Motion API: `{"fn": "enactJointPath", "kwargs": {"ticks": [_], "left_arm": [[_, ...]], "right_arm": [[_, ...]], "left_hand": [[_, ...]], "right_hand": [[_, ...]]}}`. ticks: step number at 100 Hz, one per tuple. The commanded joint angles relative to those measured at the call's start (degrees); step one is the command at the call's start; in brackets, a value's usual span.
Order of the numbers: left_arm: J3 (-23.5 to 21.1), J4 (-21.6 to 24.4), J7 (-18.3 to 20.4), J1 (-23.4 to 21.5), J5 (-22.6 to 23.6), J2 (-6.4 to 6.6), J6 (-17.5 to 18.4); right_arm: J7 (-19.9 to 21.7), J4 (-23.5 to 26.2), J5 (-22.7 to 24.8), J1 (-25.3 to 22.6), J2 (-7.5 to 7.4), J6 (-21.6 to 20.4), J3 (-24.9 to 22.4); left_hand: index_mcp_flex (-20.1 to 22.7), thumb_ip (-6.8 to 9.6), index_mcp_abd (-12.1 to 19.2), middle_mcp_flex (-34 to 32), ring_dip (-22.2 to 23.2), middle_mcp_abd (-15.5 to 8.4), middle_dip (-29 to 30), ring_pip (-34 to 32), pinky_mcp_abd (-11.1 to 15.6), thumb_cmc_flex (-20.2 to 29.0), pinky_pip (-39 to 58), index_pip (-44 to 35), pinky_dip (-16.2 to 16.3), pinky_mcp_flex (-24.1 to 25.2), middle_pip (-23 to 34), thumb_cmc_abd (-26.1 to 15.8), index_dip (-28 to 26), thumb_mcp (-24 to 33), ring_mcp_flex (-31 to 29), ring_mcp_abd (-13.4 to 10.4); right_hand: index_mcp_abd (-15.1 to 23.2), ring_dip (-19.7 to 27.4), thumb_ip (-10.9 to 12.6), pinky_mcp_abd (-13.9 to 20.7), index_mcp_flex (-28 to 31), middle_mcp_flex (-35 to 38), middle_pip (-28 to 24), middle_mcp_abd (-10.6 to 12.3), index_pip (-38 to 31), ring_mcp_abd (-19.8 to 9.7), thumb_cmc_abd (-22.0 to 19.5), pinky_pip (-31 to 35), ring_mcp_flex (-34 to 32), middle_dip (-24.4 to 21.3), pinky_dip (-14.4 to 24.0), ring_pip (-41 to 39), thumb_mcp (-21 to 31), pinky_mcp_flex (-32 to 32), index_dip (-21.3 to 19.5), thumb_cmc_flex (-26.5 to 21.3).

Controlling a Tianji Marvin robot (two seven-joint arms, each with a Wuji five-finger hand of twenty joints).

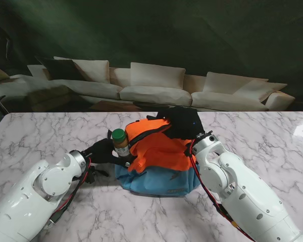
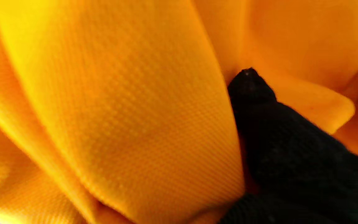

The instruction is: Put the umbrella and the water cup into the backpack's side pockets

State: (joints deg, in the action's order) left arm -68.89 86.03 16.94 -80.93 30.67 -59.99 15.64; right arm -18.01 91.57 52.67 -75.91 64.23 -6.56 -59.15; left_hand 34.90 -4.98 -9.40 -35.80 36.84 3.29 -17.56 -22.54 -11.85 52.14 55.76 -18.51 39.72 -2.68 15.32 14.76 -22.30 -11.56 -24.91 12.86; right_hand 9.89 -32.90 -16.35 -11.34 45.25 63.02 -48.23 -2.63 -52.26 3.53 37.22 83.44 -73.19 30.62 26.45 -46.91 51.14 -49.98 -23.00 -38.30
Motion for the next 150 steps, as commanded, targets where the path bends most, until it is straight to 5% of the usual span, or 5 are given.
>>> {"fn": "enactJointPath", "kwargs": {"ticks": [1, 42, 76, 117, 150], "left_arm": [[0.3, -1.0, 0.5, 0.0, -0.5, 0.27, -0.1], [-0.1, 0.6, 0.6, -0.3, 3.2, 0.63, 0.1], [-0.3, 2.8, -2.8, -1.7, 0.4, -0.69, -7.1], [-0.2, 6.6, 4.9, -1.5, 3.6, 0.69, -14.9], [-1.3, 7.5, 1.2, -2.4, 2.3, -0.11, -14.4]], "right_arm": [[0.2, -0.3, -0.1, -0.1, 0.29, -0.3, 0.3], [0.5, -0.4, -0.3, 0.0, 0.28, -0.2, 0.5], [0.8, -0.4, -0.3, 0.1, 0.24, -0.3, 0.4], [0.9, -0.4, -0.3, 0.2, 0.23, -0.5, 0.4], [1.2, -0.2, -0.2, 0.2, 0.18, -0.6, 0.3]], "left_hand": [[6.5, 3.23, 10.3, 8.1, 0.9, 5.0, 1.1, 1.3, -0.3, 2.1, -1.2, -0.3, 1.7, 1.2, -5.5, -18.9, -1.2, 9.1, 1.9, 0.4], [-19.1, 3.74, -5.6, 14.7, -1.7, 10.6, 0.3, 4.9, -1.0, -10.5, -6.6, 14.7, 1.0, 2.3, -9.7, -10.0, 3.3, 9.6, 6.0, 2.0], [2.5, 3.81, 0.7, 8.2, -2.9, 11.6, -2.8, 2.3, -3.4, -1.4, -4.6, 0.7, -1.2, 0.1, -6.5, -17.2, -7.1, 9.5, 3.5, 4.8], [-17.9, 4.0, -9.9, 20.4, -9.8, 16.1, 6.0, 8.5, -2.2, -4.3, -13.8, 17.5, -8.6, 4.7, -15.3, -11.1, 5.6, 9.5, 11.6, 6.0], [-5.0, 3.94, 2.0, 18.4, -11.3, 14.4, 4.6, 8.5, -4.5, -0.3, -17.8, 2.2, -9.9, 5.1, -13.9, -13.2, -8.8, 9.6, 12.3, 5.3]], "right_hand": [[9.3, 0.0, 3.3, 0.7, 4.5, -0.2, -0.4, 1.9, -7.4, -3.1, -8.0, 0.4, -2.2, 0.0, 0.0, -0.3, 6.6, 0.4, -3.9, -7.6], [9.3, 0.0, 3.3, 0.6, 4.4, -0.1, -0.4, 1.8, -7.4, -3.0, -8.0, 0.4, -2.2, 0.1, 0.0, -0.4, 6.7, 0.4, -3.9, -7.5], [9.1, -0.1, 3.3, 0.4, 4.5, 0.0, -0.4, 1.7, -7.5, -3.0, -7.9, 0.5, -2.2, 0.0, 0.1, -0.6, 7.0, 0.4, -3.7, -7.4], [9.1, -0.2, 3.3, 0.4, 4.6, 0.0, -0.5, 1.6, -7.5, -3.0, -7.8, 0.5, -2.2, 0.0, 0.1, -0.8, 7.0, 0.3, -3.7, -7.4], [9.1, -0.2, 3.3, 0.3, 4.6, 0.0, -0.5, 1.6, -7.5, -3.0, -7.8, 0.6, -2.2, 0.0, 0.1, -0.9, 7.0, 0.3, -3.7, -7.4]]}}
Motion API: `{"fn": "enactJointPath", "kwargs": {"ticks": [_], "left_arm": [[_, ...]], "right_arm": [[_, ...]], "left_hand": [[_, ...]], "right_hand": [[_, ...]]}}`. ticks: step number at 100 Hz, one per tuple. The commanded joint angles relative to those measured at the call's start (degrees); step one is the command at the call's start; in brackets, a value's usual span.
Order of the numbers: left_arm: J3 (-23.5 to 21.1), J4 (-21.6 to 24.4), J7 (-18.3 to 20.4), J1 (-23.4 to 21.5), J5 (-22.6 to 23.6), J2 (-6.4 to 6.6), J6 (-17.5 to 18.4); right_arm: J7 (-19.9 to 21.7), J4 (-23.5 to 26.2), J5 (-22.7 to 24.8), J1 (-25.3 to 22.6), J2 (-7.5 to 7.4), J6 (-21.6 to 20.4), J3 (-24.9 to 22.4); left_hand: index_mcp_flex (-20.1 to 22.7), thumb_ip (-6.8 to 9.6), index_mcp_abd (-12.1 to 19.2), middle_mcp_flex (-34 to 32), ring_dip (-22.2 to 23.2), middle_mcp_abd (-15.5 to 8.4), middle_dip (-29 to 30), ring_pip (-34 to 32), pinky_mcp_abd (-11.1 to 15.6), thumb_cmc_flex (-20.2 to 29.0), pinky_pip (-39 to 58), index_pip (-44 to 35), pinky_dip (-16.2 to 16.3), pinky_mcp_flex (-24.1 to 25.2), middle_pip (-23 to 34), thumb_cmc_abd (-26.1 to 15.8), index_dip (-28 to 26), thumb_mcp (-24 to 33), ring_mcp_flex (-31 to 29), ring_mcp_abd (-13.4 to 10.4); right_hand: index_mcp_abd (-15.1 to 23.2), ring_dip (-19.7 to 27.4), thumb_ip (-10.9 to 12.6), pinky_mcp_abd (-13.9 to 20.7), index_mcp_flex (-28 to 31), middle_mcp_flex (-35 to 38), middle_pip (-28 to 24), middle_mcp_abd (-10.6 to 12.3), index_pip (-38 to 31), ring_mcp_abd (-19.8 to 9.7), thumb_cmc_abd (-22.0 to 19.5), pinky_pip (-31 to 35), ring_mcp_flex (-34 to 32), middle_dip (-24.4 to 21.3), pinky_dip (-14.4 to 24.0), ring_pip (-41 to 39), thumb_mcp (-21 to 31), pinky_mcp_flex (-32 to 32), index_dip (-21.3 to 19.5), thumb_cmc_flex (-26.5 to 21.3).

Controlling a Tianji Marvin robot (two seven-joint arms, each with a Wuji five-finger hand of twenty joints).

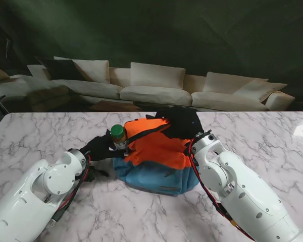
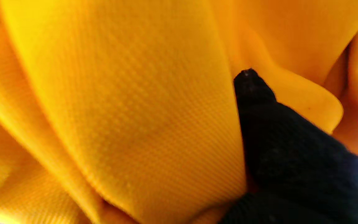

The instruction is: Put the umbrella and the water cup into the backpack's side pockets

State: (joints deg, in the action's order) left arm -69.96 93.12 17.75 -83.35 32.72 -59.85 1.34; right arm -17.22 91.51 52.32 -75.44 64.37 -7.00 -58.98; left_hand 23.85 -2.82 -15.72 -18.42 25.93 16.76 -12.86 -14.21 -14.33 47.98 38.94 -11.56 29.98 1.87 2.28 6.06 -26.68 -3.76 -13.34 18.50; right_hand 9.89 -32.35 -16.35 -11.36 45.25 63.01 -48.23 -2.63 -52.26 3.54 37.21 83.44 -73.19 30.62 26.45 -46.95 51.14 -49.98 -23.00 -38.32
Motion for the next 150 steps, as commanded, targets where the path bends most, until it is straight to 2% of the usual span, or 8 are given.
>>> {"fn": "enactJointPath", "kwargs": {"ticks": [1, 18, 34, 68, 81, 93, 119, 150], "left_arm": [[-0.2, 0.4, 0.2, 0.0, 0.2, -0.28, -0.1], [-0.6, 0.7, -0.8, -0.5, 0.0, -0.51, -0.4], [-0.4, 1.0, -1.2, -0.5, 0.6, -0.58, -1.2], [1.3, 1.4, 4.5, 0.9, 4.3, 0.6, -4.6], [1.2, 1.4, 3.6, 0.8, 4.3, 0.41, -4.8], [0.4, 1.4, 1.8, 0.2, 3.6, 0.1, -3.4], [-1.3, 1.8, -3.3, -1.1, 3.4, -0.76, -0.4], [0.9, -0.2, -2.9, 0.6, 3.2, -0.74, -1.6]], "right_arm": [[0.4, -0.2, 0.1, -0.2, 0.04, -0.1, 0.2], [0.4, -0.1, 0.1, -0.2, 0.03, -0.2, 0.2], [0.6, -0.1, 0.1, -0.1, 0.02, -0.2, 0.2], [0.8, -0.1, 0.0, -0.2, -0.01, -0.1, 0.2], [1.0, -0.1, 0.0, -0.2, -0.02, -0.1, 0.2], [1.1, -0.1, 0.0, -0.2, -0.04, -0.2, 0.2], [1.2, -0.1, -0.1, 0.0, -0.04, -0.2, 0.3], [1.2, -0.1, -0.1, -0.1, -0.05, -0.3, 0.2]], "left_hand": [[6.0, 1.78, 8.3, 1.0, -0.4, 1.0, -0.1, 0.1, -2.0, 3.8, -1.0, -4.8, -0.1, 0.5, -0.9, -4.5, -4.4, 1.8, 0.7, -0.4], [13.3, 1.41, 10.4, -1.6, 0.0, -0.8, -1.8, -0.3, -2.8, 6.5, -0.8, -13.4, -0.2, 0.6, 0.1, -4.1, -14.2, 1.8, 0.4, -0.6], [14.8, 1.54, 8.8, -2.2, 0.1, -1.1, -2.0, 0.0, -2.5, 4.5, -1.1, -7.2, 0.1, 1.2, -0.2, -5.8, -5.1, 1.6, 0.4, -0.1], [-15.2, 1.71, -2.7, 9.2, -2.6, 3.0, 4.2, 3.5, -1.3, -3.8, -6.9, 13.0, -1.4, 2.8, -3.0, 1.4, 12.9, 1.7, 4.7, 0.6], [-16.1, 1.45, 1.0, 10.5, -3.1, 2.4, 5.5, 3.9, -1.3, -7.6, -8.0, 14.0, -0.8, 2.9, -3.1, 3.3, 22.9, 1.9, 5.2, 0.5], [-16.2, 1.42, 2.0, 8.5, -2.9, 2.0, 4.8, 3.5, -2.2, -7.9, -8.3, 11.6, -0.4, 2.2, -2.9, 3.4, 19.2, 1.9, 4.1, 0.3], [-2.2, 1.54, 8.6, 0.0, -1.2, 0.4, -1.4, 0.8, -5.1, -1.4, -5.5, -1.4, 0.1, 0.3, -0.4, 1.3, -3.1, 1.9, 0.2, 0.1], [14.8, 1.23, 12.2, -5.3, -0.9, -2.1, -1.8, 0.4, -4.7, 7.5, -5.2, -6.6, -0.7, 0.3, 0.1, -2.8, -4.6, 1.9, -1.8, -0.6]], "right_hand": [[9.1, -0.7, 3.3, 0.3, 4.6, 0.0, -0.5, 1.6, -7.5, -3.0, -7.8, 0.6, -2.2, 0.0, 0.1, -0.9, 7.0, 0.3, -3.7, -7.3], [9.0, -0.7, 3.3, 0.2, 4.6, 0.0, -0.5, 1.5, -7.5, -3.0, -7.8, 0.6, -2.2, 0.0, 0.1, -0.9, 7.1, 0.3, -3.7, -7.4], [9.0, -0.7, 3.3, 0.3, 4.5, 0.0, -0.5, 1.5, -7.5, -2.9, -7.8, 0.6, -2.2, 0.0, 0.0, -0.9, 7.1, 0.3, -3.7, -7.4], [8.9, -0.7, 3.3, 0.2, 4.5, 0.0, -0.6, 1.5, -7.5, -2.9, -7.9, 0.6, -2.2, 0.1, 0.0, -0.9, 7.1, 0.3, -3.7, -7.4], [8.9, -0.7, 3.3, 0.1, 4.5, 0.0, -0.6, 1.4, -7.5, -2.8, -7.9, 0.6, -2.2, 0.1, 0.0, -1.0, 7.0, 0.3, -3.7, -7.5], [8.8, -0.7, 3.3, 0.1, 4.5, 0.0, -0.6, 1.4, -7.5, -2.8, -7.9, 0.6, -2.2, 0.1, 0.0, -1.0, 7.1, 0.3, -3.7, -7.5], [8.9, -0.7, 3.3, 0.0, 4.5, 0.1, -0.6, 1.4, -7.5, -2.9, -7.9, 0.6, -2.2, 0.1, 0.0, -1.0, 7.1, 0.4, -3.7, -7.4], [8.8, -0.7, 3.3, 0.0, 4.5, 0.0, -0.6, 1.4, -7.5, -2.8, -7.9, 0.7, -2.2, 0.0, 0.0, -1.1, 7.1, 0.4, -3.7, -7.4]]}}
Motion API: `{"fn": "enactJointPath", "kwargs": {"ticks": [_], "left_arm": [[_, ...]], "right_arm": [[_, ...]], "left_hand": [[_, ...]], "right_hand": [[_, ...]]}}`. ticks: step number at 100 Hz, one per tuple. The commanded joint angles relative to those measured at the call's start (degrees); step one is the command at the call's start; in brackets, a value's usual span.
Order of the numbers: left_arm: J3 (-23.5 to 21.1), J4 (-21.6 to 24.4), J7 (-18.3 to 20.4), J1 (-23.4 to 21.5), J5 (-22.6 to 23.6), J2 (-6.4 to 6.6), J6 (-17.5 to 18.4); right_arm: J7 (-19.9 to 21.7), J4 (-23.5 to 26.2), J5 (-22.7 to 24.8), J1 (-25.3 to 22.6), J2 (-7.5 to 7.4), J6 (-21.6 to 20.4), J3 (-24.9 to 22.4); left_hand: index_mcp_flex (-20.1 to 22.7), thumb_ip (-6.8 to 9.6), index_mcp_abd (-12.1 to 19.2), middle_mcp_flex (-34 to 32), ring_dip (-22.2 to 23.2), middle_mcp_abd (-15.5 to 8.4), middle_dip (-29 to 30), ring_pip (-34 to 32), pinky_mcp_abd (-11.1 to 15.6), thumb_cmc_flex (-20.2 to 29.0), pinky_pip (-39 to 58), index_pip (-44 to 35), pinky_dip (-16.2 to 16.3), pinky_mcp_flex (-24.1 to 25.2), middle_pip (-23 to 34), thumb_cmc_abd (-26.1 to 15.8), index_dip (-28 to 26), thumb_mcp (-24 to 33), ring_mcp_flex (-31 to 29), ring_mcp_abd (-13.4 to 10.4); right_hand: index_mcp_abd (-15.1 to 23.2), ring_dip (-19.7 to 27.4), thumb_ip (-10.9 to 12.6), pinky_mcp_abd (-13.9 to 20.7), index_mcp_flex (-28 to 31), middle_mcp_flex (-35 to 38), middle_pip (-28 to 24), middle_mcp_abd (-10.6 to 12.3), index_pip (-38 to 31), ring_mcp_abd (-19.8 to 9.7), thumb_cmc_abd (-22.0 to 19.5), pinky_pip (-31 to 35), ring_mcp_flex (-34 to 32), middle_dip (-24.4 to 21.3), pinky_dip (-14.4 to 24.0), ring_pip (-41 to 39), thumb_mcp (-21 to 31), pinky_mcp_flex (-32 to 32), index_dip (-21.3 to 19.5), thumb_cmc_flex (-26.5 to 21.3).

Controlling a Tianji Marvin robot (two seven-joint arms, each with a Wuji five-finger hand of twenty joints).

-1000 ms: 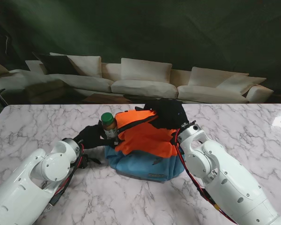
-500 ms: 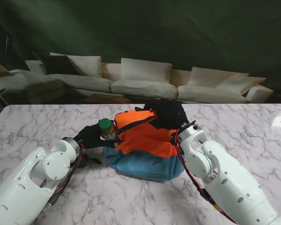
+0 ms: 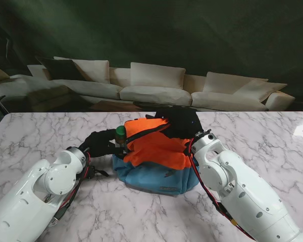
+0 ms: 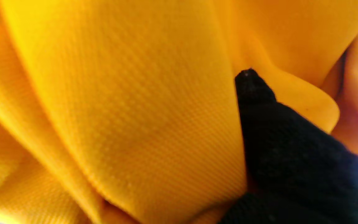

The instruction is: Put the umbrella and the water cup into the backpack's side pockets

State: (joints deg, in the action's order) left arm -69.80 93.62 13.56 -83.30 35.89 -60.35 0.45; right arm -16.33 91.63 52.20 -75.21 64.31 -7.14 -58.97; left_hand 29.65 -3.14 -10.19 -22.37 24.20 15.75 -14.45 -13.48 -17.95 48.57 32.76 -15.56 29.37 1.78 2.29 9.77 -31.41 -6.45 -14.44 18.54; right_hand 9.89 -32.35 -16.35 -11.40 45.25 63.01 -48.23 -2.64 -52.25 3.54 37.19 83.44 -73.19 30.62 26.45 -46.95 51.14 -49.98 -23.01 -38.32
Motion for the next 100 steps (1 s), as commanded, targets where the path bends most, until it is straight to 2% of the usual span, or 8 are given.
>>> {"fn": "enactJointPath", "kwargs": {"ticks": [1, 19, 30, 36, 46, 64, 89, 100], "left_arm": [[0.8, -0.8, 1.4, 0.6, 0.0, -0.23, -0.8], [1.7, -2.3, 3.1, 1.1, 0.8, 0.15, -2.1], [1.2, -2.3, 4.2, 0.8, 1.9, 0.42, -2.4], [0.4, -1.7, 4.7, 0.2, 1.6, 0.51, -2.3], [-1.6, -0.3, 4.3, -1.0, 2.3, 0.54, 0.3], [-5.5, 2.6, 3.3, -3.0, 3.4, 0.61, 5.2], [-9.1, 5.9, -1.0, -5.7, 2.3, -0.16, 9.0], [-10.9, 8.8, -0.2, -6.7, 1.2, -0.04, 11.5]], "right_arm": [[0.3, -0.2, 0.0, -0.4, 0.02, -0.2, 0.2], [0.4, -0.2, 0.0, -0.3, 0.0, -0.2, 0.2], [0.4, -0.2, 0.0, -0.3, 0.01, -0.2, 0.3], [0.5, -0.2, 0.0, -0.2, 0.0, -0.2, 0.3], [0.5, -0.2, 0.0, -0.2, -0.01, -0.2, 0.3], [0.5, -0.2, 0.0, -0.2, 0.01, -0.1, 0.4], [0.5, -0.3, 0.0, -0.1, 0.01, 0.0, 0.4], [0.7, -0.5, 0.0, 0.2, 0.0, 0.2, 0.4]], "left_hand": [[9.5, 1.57, 6.5, -1.5, 0.8, -1.2, -0.2, -0.3, -1.0, 7.2, 1.0, -2.6, -0.1, 0.4, 0.1, -6.6, 0.2, 4.6, -0.7, -0.7], [10.3, 1.84, 3.6, -1.2, 0.7, -1.1, 1.0, 0.0, -0.3, 6.6, 0.6, 1.5, -0.3, 0.9, -0.4, -7.8, 5.6, 4.2, -0.3, -0.6], [-2.9, 1.91, -4.0, 3.7, 0.3, 1.3, 1.9, 0.9, 0.1, 0.7, -0.5, 10.1, -0.7, 1.7, -1.3, -5.9, 12.0, 4.2, 1.7, 0.1], [-12.6, 1.87, -5.3, 7.5, 0.1, 2.0, 2.6, 1.2, 0.4, -2.4, -1.1, 15.1, -0.9, 2.0, -1.9, -4.1, 14.9, 4.2, 2.6, 0.3], [-20.7, 1.81, -6.7, 9.0, 0.2, 4.0, 3.4, 1.1, 1.6, -8.0, -1.1, 16.2, -0.7, 1.5, -2.1, -0.8, 16.9, 4.2, 2.3, 0.7], [-21.3, 1.64, -8.3, 7.0, 0.2, 5.6, 3.4, 0.6, 1.5, -10.6, -0.7, 15.5, -0.6, -0.1, -1.6, 2.5, 16.5, 4.4, 1.0, 1.5], [-17.4, 1.77, -6.5, 6.5, 0.2, 4.6, 3.3, 0.2, 1.8, -8.6, 0.5, 13.7, -0.5, -0.6, -1.7, 0.3, 15.3, 5.0, 0.8, 1.4], [-20.7, 1.6, -6.2, 9.4, -0.7, 4.8, 4.7, 1.4, 0.5, -11.6, -0.1, 16.0, -1.5, -0.3, -2.6, 1.2, 16.5, 4.5, 1.4, 1.7]], "right_hand": [[8.8, -0.7, 3.3, 0.0, 4.5, 0.1, -0.6, 1.4, -7.5, -2.8, -7.8, 0.7, -2.2, 0.0, 0.0, -1.1, 7.1, 0.4, -3.7, -7.4], [8.8, -0.7, 3.3, 0.0, 4.5, 0.0, -0.6, 1.4, -7.5, -2.8, -7.9, 0.7, -2.2, 0.0, 0.0, -1.0, 7.1, 0.4, -3.6, -7.4], [8.8, -0.7, 3.3, 0.0, 4.5, 0.0, -0.6, 1.4, -7.5, -2.8, -7.9, 0.7, -2.2, 0.0, 0.0, -1.1, 7.1, 0.4, -3.6, -7.4], [8.8, -0.7, 3.3, 0.0, 4.5, 0.0, -0.6, 1.4, -7.5, -2.8, -7.9, 0.7, -2.2, 0.0, 0.0, -1.1, 7.1, 0.4, -3.6, -7.4], [8.8, -0.7, 3.3, 0.0, 4.4, 0.0, -0.6, 1.4, -7.5, -2.8, -7.9, 0.7, -2.2, 0.0, 0.0, -1.0, 7.1, 0.4, -3.6, -7.3], [8.7, -0.7, 3.3, 0.0, 4.4, 0.0, -0.6, 1.4, -7.5, -2.8, -8.0, 0.7, -2.2, 0.0, 0.0, -1.0, 7.1, 0.4, -3.6, -7.3], [8.5, -0.7, 3.3, 0.0, 3.9, 0.0, -0.6, 1.5, -7.3, -2.7, -8.1, 0.7, -2.2, 0.0, 0.0, -1.0, 7.0, 0.4, -3.4, -7.2], [8.3, -0.6, 3.3, 0.0, 3.6, -0.1, -0.5, 1.4, -7.1, -2.7, -8.3, 0.7, -2.2, 0.0, 0.0, -0.9, 7.0, 0.4, -3.1, -7.1]]}}
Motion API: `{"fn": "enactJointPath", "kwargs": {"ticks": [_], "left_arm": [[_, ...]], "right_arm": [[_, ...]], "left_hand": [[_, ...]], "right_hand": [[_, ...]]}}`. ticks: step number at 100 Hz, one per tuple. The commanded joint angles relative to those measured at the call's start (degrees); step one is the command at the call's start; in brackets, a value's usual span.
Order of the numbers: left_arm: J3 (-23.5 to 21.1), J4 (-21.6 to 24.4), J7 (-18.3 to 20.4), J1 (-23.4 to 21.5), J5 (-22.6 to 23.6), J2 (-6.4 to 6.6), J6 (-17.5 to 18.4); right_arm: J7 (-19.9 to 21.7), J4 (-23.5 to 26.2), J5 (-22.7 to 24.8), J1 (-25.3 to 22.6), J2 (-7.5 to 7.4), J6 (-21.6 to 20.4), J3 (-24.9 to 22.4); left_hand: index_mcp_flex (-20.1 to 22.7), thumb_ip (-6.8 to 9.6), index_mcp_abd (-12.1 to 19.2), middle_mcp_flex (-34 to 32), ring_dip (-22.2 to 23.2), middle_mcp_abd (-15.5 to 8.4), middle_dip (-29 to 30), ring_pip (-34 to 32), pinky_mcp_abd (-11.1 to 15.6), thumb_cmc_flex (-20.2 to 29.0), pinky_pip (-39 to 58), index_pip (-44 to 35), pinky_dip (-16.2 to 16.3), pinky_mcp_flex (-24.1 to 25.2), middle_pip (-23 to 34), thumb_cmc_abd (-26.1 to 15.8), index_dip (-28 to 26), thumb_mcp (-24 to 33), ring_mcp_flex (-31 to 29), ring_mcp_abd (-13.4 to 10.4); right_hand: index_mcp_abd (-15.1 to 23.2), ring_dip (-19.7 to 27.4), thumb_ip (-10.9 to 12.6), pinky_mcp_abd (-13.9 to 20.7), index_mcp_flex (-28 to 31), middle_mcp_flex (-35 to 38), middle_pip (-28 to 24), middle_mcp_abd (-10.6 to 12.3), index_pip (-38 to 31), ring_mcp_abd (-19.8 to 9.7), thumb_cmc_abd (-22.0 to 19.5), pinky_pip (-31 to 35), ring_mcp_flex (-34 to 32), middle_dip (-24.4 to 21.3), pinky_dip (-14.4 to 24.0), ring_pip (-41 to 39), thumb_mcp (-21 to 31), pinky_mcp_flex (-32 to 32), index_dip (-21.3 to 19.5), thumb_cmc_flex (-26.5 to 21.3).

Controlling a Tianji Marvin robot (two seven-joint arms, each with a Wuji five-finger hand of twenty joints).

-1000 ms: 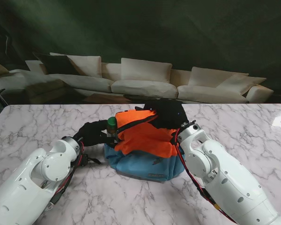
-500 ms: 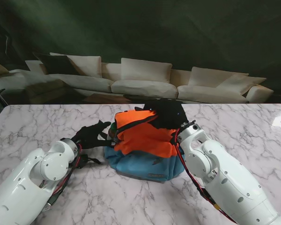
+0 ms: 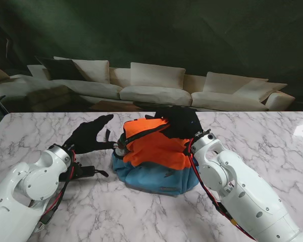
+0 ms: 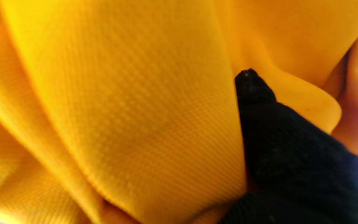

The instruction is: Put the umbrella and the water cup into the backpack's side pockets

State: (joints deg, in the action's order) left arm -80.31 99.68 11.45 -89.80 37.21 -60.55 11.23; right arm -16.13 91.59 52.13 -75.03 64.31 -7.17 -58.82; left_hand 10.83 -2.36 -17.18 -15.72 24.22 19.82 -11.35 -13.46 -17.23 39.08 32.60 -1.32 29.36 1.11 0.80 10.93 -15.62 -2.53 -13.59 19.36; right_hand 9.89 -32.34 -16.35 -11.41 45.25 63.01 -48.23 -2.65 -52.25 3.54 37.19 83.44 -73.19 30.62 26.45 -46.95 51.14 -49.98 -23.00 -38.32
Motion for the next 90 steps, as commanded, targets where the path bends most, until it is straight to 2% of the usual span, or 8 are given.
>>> {"fn": "enactJointPath", "kwargs": {"ticks": [1, 11, 19, 35, 43, 56, 70, 90], "left_arm": [[-0.5, 2.9, 1.9, -0.3, -0.1, 0.17, 1.0], [-1.9, 5.1, 4.3, -0.6, -0.5, 0.68, 3.9], [-1.9, 6.1, 4.7, -0.3, -1.2, 0.78, 5.6], [0.0, 6.6, 6.2, 2.0, -1.5, 1.12, 7.4], [2.4, 5.8, 6.9, 4.3, -1.3, 1.2, 6.9], [7.2, 3.7, 7.7, 8.5, -2.6, 1.14, 4.8], [12.1, 0.6, 7.8, 12.7, -2.2, 0.97, 2.6], [14.9, -2.4, 7.1, 16.0, -1.5, 0.62, 0.2]], "right_arm": [[0.5, -0.4, 0.1, 0.1, 0.0, 0.2, 0.3], [0.6, -0.8, 0.0, 0.3, 0.03, 0.6, 0.4], [0.5, -0.9, -0.1, 0.5, 0.06, 0.8, 0.4], [0.5, -1.0, 0.0, 0.6, 0.06, 1.0, 0.5], [0.5, -1.0, 0.0, 0.6, 0.08, 1.1, 0.5], [0.7, -0.9, -0.3, 0.7, 0.12, 1.2, 0.7], [1.2, -0.4, -0.6, 0.4, 0.09, 0.8, 1.0], [1.7, 1.0, -0.5, -0.3, -0.03, -0.3, 1.1]], "left_hand": [[-1.8, 0.81, 0.8, 2.7, -0.7, 0.7, 1.6, 1.4, -0.2, -2.1, 0.0, 1.8, -1.4, 0.4, -1.2, 0.0, 0.7, 0.6, 0.6, 0.9], [-3.1, 0.57, 2.6, 5.3, -3.2, 0.6, 4.0, 3.7, -2.2, -4.9, -3.8, 2.7, -4.5, -0.7, -1.6, 1.4, 3.7, 0.5, 2.3, 2.6], [-3.1, 0.47, 3.3, 4.9, -4.4, 0.5, 3.9, 4.5, -2.7, -5.8, -4.4, 1.4, -5.1, -0.9, -1.5, 2.2, 2.6, 0.4, 3.4, 3.1], [-3.1, 0.43, 1.0, 6.3, -5.7, 1.2, 3.7, 4.4, -0.3, -6.7, -5.8, 1.4, -6.2, -1.9, -1.6, 4.8, 0.6, 0.5, 3.9, 3.0], [-3.3, 0.45, 0.4, 7.1, -5.9, 1.6, 4.0, 4.2, 0.4, -6.4, -6.0, 1.7, -6.4, -2.1, -1.9, 5.9, 0.6, 0.5, 3.8, 3.0], [-3.3, 0.56, 3.0, 8.1, -6.0, 1.5, 5.3, 3.4, 0.9, -5.1, -5.4, 2.4, -6.4, -3.1, -2.4, 8.3, 1.3, 0.8, 2.5, 2.9], [-3.1, 0.84, 3.3, 8.4, -5.9, 1.8, 7.3, 2.5, 1.1, -3.4, -3.3, 2.9, -6.4, -3.8, -2.4, 10.1, 3.8, 0.9, 1.1, 2.8], [-3.2, 1.06, 3.0, 9.5, -5.8, 1.8, 8.0, 2.0, 1.5, -2.1, -2.1, 3.0, -6.6, -4.3, -2.7, 10.6, 4.8, 1.3, 0.4, 2.7]], "right_hand": [[8.2, -0.7, 3.3, 0.0, 3.6, -0.1, -0.5, 1.4, -7.1, -2.7, -8.3, 0.7, -2.2, 0.0, 0.0, -0.9, 6.9, 0.4, -3.0, -7.1], [8.0, -0.7, 3.2, 0.0, 3.4, -0.1, -0.6, 1.3, -7.1, -2.6, -8.4, 0.8, -2.2, 0.0, 0.1, -1.0, 6.9, 0.6, -2.8, -7.1], [7.8, -0.7, 3.2, 0.0, 3.2, -0.1, -0.6, 1.1, -7.0, -2.7, -8.4, 0.9, -2.2, 0.0, 0.2, -1.1, 6.9, 0.6, -2.5, -7.1], [7.6, -0.9, 3.1, -0.1, 2.9, 0.0, -0.9, 1.1, -7.1, -2.5, -8.3, 1.7, -2.3, 0.0, 0.5, -1.7, 6.9, 1.0, -1.7, -7.0], [7.5, -1.1, 3.0, -0.1, 2.7, 0.0, -1.1, 1.0, -7.2, -2.4, -8.3, 2.2, -2.3, 0.0, 0.7, -2.1, 6.9, 1.1, -1.4, -7.0], [7.1, -1.3, 2.9, -0.2, 2.6, 0.1, -1.4, 0.7, -7.3, -2.5, -8.2, 2.8, -2.3, 0.0, 1.0, -2.9, 6.9, 0.9, -0.7, -7.0], [6.7, -1.3, 2.9, -0.3, 2.5, 0.3, -1.5, 0.5, -7.4, -2.4, -8.1, 3.0, -2.3, -0.1, 0.9, -3.4, 7.0, 0.6, -0.2, -7.0], [6.7, -1.2, 2.9, -0.3, 2.6, 0.3, -1.5, 0.4, -7.5, -2.4, -8.1, 3.0, -2.3, -0.2, 0.8, -3.6, 7.1, 0.5, 0.2, -7.0]]}}
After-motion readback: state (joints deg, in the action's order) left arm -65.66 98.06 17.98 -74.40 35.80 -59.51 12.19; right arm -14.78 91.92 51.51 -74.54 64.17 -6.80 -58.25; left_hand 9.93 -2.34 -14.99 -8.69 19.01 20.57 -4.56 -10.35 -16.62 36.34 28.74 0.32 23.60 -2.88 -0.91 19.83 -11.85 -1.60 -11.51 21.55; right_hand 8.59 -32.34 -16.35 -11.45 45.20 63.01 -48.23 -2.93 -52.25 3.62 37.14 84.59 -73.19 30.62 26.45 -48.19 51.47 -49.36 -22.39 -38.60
